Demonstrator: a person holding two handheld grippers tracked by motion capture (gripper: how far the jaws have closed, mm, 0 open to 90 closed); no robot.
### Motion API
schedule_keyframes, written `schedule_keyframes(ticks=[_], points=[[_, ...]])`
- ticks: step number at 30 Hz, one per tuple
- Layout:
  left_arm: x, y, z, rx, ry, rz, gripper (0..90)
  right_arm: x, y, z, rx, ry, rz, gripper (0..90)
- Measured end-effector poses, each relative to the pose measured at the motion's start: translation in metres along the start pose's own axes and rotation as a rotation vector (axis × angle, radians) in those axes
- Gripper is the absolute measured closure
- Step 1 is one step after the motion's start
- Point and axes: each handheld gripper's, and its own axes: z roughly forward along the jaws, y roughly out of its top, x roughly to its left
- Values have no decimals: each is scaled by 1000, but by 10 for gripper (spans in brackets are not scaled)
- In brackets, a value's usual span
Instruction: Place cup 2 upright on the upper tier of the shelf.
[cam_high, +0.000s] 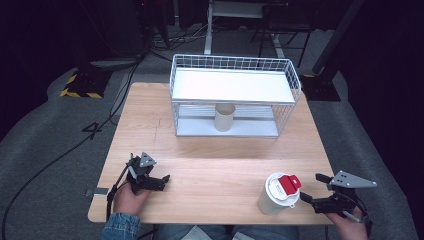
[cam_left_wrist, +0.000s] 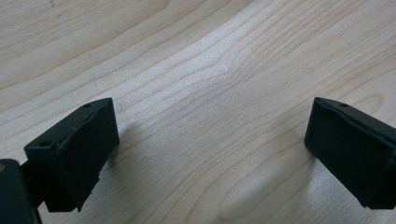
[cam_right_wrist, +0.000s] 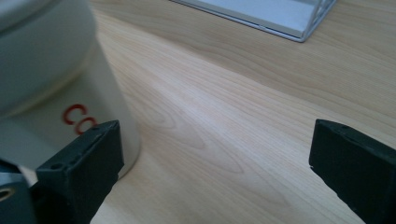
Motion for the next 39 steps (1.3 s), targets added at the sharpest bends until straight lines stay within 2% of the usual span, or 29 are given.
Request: schedule_keyframes(ticks=[8,9,14,23,27,35,39], points=[[0,0,0,-1,-1,-5,35,17,-1,-20,-39,45,-12,34],[0,0,0,-1,0,-4,35,22,-2,-22,-44,66,-14,34],[0,0,0,0,-1,-3,35,31,-6,-21,-66,144,-18,33],[0,0,0,-1,-1,-5,35,50,-4,-10,-62,200,-60,24],[0,0,0,-1,-1,-5,35,56,-3,-2,-59,209,-76,11],[0,0,0,-1,-1,-5,35,67,-3,11,-81,175,-120,1],[0,0,0,-1,-1,-5,35,70,-4,21,-102,182,-111,0]])
